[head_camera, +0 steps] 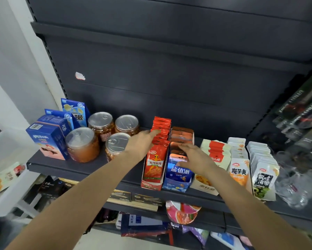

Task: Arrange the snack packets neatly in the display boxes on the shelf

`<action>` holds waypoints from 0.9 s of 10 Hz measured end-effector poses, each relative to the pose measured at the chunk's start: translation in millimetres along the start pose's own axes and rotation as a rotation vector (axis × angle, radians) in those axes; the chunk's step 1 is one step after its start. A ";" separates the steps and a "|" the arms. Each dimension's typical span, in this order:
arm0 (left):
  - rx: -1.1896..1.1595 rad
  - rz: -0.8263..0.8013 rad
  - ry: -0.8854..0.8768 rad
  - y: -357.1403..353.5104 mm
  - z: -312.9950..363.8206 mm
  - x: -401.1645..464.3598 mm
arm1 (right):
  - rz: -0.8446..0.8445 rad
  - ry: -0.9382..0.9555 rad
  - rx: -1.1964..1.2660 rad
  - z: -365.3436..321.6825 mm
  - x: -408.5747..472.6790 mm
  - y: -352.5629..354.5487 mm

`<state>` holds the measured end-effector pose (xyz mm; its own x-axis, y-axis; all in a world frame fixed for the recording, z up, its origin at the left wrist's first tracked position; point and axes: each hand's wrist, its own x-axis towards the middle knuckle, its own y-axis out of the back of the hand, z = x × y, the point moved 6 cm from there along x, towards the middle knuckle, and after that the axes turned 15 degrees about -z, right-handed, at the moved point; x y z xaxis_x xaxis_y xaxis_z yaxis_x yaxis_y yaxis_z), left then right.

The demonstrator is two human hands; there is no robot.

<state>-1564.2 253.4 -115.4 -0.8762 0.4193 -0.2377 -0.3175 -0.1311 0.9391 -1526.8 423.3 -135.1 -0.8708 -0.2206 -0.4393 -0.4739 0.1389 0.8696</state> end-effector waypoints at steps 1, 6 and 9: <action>0.182 0.054 -0.026 -3.8 4.5 4.2 | -0.014 0.002 0.001 1.7 2.3 0.4; 0.146 -0.039 -0.039 -16.4 5.0 0.5 | -0.012 -0.003 0.081 -4.9 -4.7 2.4; 0.114 0.001 -0.029 10.9 13.6 -9.5 | 0.063 0.115 0.230 -27.0 -31.5 23.2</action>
